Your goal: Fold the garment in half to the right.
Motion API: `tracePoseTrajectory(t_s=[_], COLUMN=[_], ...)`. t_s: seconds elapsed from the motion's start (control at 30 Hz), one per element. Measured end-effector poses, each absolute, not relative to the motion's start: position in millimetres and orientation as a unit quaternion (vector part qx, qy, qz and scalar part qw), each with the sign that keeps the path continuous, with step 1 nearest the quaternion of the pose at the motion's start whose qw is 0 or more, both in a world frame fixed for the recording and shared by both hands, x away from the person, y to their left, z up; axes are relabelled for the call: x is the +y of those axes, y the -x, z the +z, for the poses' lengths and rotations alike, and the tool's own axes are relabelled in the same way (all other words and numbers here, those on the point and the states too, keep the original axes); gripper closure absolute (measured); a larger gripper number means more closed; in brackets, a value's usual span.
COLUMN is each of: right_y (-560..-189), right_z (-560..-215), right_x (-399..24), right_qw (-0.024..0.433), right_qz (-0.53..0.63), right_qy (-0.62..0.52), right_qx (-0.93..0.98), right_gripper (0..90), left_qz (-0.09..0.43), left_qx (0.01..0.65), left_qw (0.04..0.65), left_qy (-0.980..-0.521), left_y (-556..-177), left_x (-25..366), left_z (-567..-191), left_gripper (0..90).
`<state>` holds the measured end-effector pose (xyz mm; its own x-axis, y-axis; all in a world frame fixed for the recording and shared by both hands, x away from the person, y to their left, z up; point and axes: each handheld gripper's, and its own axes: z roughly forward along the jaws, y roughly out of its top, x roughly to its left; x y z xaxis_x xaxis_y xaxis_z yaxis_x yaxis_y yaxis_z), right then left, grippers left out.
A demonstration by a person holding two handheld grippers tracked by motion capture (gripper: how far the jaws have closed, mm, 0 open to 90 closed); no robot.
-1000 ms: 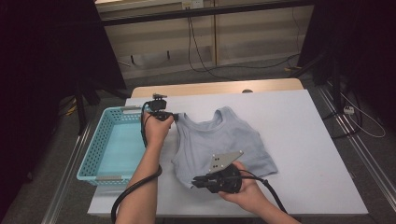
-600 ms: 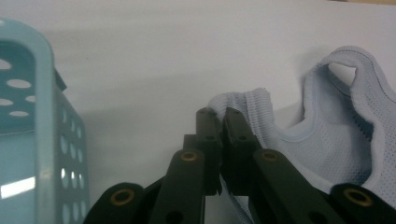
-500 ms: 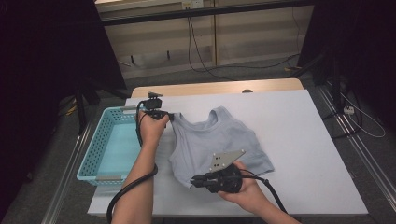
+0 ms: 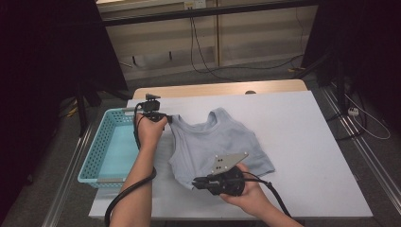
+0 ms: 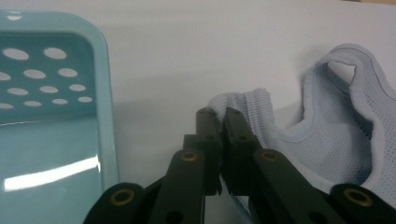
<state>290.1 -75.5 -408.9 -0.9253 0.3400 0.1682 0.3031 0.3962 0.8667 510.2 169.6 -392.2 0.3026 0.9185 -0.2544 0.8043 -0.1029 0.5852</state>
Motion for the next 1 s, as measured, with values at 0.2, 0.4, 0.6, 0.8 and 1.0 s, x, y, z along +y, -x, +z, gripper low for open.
tracePoseTrajectory(t_s=[0.2,0.4,0.6,0.8,1.0], right_y=[-290,-290,-289,-289,-289], right_z=[-409,-408,-409,-408,-408], right_x=[-75,-75,-73,-72,-72], right_qw=[0.019,0.022,0.02,0.02,0.02], right_qz=[0.516,0.518,0.518,0.519,0.521], right_qy=[-0.191,-0.192,-0.19,-0.19,-0.189], right_qx=[0.835,0.833,0.834,0.833,0.832], right_gripper=[84.9,84.8,84.8,84.8,84.8], left_qz=[0.088,0.088,0.087,0.087,0.089], left_qx=[0.584,0.587,0.589,0.591,0.592], left_qw=[0.326,0.326,0.327,0.325,0.325], left_qy=[-0.738,-0.736,-0.734,-0.733,-0.732], left_y=[-509,-508,-507,-506,-505], left_x=[171,173,176,179,182], left_z=[-391,-389,-387,-386,-383], left_gripper=[86.5,86.5,86.5,86.6,86.6])
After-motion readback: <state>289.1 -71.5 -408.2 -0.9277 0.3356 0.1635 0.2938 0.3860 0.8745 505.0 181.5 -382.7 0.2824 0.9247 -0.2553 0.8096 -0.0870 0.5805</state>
